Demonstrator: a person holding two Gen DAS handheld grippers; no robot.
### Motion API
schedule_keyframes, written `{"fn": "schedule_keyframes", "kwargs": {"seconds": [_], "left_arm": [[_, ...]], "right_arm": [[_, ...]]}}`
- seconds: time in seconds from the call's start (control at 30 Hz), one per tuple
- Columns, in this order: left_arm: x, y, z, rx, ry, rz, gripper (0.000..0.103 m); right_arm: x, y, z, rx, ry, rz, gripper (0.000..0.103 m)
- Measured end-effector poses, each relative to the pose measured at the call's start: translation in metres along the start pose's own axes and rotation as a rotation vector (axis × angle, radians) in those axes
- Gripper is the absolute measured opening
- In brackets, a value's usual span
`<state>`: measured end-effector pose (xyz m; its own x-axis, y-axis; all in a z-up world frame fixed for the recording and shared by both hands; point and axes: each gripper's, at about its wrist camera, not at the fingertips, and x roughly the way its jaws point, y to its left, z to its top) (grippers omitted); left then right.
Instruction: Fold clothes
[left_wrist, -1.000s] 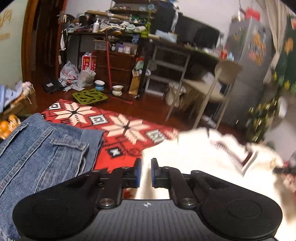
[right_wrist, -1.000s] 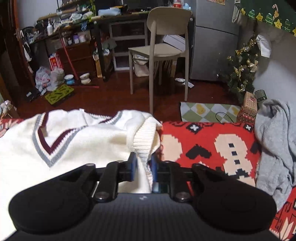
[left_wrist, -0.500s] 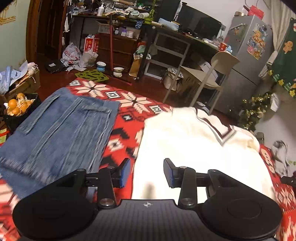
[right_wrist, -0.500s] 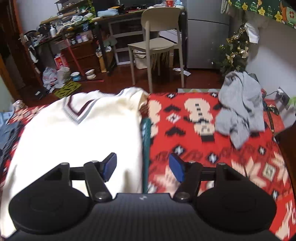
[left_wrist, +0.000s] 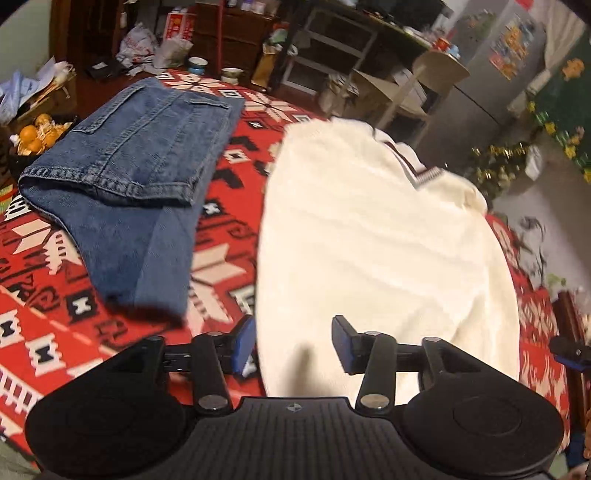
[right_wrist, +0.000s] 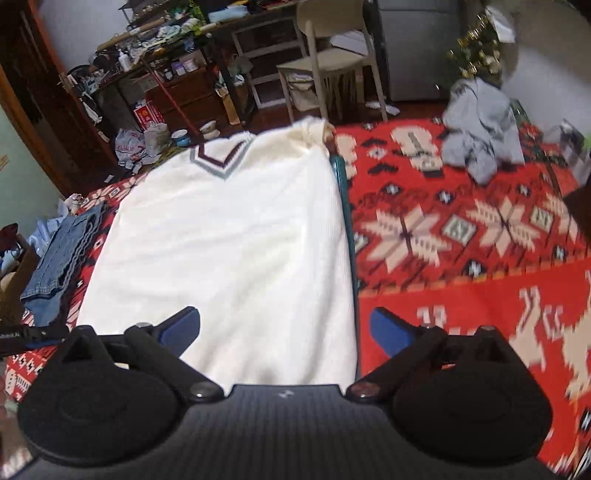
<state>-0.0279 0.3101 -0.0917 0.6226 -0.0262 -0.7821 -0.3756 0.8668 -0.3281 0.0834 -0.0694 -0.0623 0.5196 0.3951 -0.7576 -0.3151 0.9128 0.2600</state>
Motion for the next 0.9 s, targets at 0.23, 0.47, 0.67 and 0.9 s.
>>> {"fn": "schedule_keyframes", "kwargs": {"seconds": [0.23,0.47,0.67,0.9], "left_arm": [[-0.002,-0.018,-0.02,0.072,0.06,-0.03,0.063],[0.01,-0.035,-0.03,0.167,0.122,0.032,0.065],[0.015,-0.033,-0.031,0.152,0.162,0.063,0.068],[0.027,-0.04,-0.034,0.187,0.204,0.144,0.078]], "right_arm": [[0.0,-0.004,-0.026,0.063,0.03,-0.129,0.102],[0.005,0.006,-0.036,0.059,0.091,-0.181,0.102],[0.011,0.018,-0.038,0.038,0.159,-0.181,0.102],[0.042,0.01,-0.04,0.064,0.303,-0.223,0.102]]}}
